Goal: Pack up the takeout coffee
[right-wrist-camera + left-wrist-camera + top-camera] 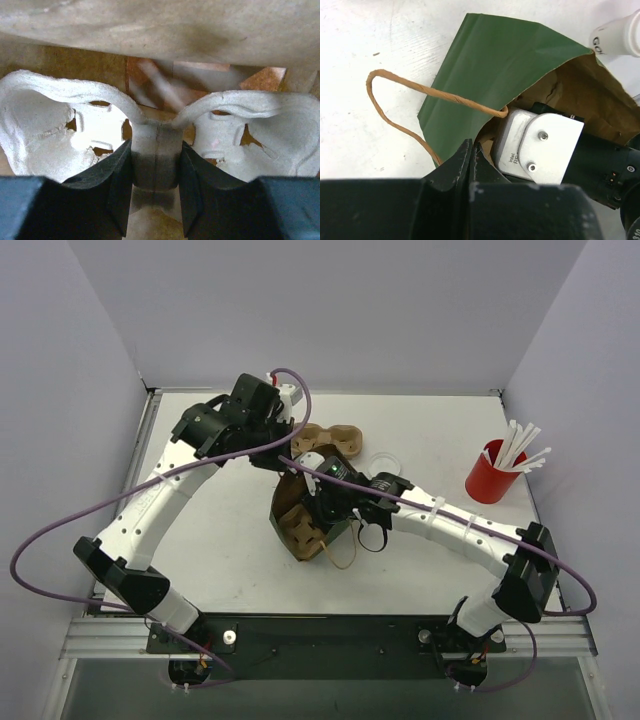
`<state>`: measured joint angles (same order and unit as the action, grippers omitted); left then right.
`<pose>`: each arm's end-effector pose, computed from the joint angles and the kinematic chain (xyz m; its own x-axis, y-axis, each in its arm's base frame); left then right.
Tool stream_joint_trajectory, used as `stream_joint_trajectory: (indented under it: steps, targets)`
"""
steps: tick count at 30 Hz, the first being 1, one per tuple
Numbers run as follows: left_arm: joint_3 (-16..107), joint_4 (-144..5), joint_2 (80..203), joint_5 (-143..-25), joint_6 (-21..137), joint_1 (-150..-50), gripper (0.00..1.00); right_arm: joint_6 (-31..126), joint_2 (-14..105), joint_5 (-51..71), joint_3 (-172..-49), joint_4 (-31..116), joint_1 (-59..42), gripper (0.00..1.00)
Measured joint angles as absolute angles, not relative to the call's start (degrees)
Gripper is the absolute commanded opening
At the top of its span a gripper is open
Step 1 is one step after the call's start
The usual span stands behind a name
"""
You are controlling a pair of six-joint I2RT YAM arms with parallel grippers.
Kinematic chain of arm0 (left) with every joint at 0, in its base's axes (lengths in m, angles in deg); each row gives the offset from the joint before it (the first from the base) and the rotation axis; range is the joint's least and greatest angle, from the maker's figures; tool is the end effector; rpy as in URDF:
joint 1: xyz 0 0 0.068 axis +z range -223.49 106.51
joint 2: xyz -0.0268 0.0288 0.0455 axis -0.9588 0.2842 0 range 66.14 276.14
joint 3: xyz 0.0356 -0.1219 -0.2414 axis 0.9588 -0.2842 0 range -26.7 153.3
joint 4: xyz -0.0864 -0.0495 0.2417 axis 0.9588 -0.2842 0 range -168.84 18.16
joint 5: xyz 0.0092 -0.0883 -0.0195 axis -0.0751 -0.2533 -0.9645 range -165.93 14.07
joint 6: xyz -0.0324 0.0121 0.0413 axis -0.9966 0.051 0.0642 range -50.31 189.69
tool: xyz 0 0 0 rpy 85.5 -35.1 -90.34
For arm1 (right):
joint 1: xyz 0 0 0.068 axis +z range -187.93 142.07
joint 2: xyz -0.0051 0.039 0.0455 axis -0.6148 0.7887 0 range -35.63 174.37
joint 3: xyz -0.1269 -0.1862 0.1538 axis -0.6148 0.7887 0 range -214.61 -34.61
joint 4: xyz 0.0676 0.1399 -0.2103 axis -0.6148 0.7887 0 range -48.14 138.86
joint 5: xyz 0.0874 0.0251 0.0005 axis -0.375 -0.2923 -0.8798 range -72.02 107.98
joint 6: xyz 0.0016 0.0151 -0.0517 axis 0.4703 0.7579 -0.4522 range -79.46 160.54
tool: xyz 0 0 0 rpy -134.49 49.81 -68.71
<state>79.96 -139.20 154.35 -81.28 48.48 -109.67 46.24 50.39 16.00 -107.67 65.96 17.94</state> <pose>0.2378 -0.1780 0.4293 -0.7977 0.1369 -0.5873 0.3738 0.8765 -0.3033 0.1906 0.2832 0.3144 -0.4202 -0.4431 -0.7919 -0.8050 0.5848 0.0999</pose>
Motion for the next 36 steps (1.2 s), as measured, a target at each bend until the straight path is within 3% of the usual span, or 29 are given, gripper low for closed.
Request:
stream_joint_trajectory:
  steps: [3, 5, 11, 17, 36]
  targets:
    - [81.4, -141.1, 156.2, -79.8, 51.1, -109.6, 0.37, 46.3, 52.0, 15.5, -107.9, 65.9, 17.7, 0.27]
    - [81.4, -141.5, 156.3, -79.5, 52.3, -109.3, 0.40, 46.3, 53.0, 15.3, -108.4, 65.9, 17.6, 0.27]
    - [81.2, -140.8, 155.0, -78.7, 53.4, -107.9, 0.42, 46.4, 55.0, 14.0, -110.9, 66.6, 17.1, 0.27]
    - [80.4, -140.3, 153.5, -77.9, 54.9, -107.0, 0.54, 46.5, 57.1, 13.1, -112.9, 67.4, 16.5, 0.27]
    - [67.8, -135.1, 143.2, -85.2, 58.1, -105.9, 0.57, 46.7, 59.0, 12.2, -114.2, 70.1, 16.3, 0.26]
